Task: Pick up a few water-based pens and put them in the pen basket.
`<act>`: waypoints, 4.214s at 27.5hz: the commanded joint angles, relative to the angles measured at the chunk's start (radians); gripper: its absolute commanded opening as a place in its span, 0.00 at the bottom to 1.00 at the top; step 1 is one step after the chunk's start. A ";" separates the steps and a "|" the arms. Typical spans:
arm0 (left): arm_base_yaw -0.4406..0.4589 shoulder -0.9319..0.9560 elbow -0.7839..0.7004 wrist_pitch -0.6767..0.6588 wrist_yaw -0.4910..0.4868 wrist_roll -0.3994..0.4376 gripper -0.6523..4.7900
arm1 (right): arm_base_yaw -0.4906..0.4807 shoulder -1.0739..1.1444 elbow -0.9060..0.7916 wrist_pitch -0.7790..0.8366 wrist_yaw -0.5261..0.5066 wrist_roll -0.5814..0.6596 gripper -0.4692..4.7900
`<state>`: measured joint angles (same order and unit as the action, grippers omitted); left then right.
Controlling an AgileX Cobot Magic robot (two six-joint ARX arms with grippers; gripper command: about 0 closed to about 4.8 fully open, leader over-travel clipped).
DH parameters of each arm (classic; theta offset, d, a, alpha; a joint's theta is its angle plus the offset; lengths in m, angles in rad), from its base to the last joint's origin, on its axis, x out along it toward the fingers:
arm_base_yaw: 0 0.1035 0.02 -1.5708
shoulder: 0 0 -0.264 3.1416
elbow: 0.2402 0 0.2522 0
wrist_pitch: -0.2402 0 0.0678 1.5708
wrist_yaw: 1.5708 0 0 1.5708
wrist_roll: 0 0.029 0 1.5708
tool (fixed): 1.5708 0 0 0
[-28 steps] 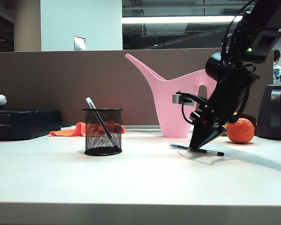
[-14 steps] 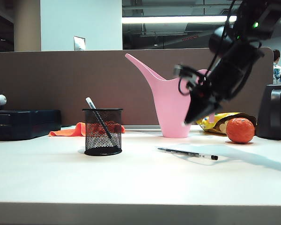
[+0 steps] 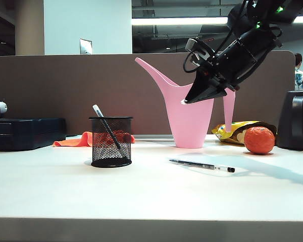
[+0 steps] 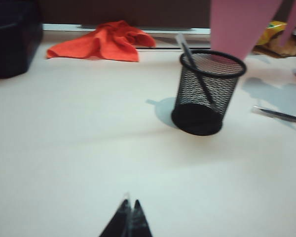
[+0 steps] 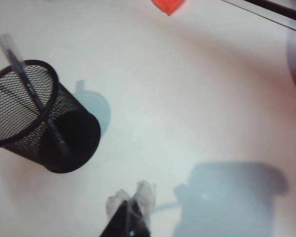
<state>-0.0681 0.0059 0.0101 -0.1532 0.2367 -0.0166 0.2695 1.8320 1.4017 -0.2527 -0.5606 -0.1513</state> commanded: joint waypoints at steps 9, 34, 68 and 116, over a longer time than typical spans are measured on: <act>0.000 0.000 0.002 0.008 0.157 0.001 0.11 | 0.002 0.022 0.002 -0.126 0.054 -0.039 0.39; 0.000 0.000 0.002 0.008 0.220 0.001 0.11 | 0.104 0.237 0.002 -0.287 0.303 -0.062 0.19; 0.000 0.000 0.002 0.008 0.220 0.001 0.11 | 0.120 0.026 0.003 -0.175 0.276 -0.009 0.07; 0.000 0.000 0.002 0.008 0.211 0.002 0.11 | 0.132 0.183 0.002 -0.406 0.361 -0.010 0.23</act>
<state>-0.0685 0.0059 0.0105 -0.1493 0.4450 -0.0170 0.3992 1.9938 1.4174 -0.5842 -0.2371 -0.1627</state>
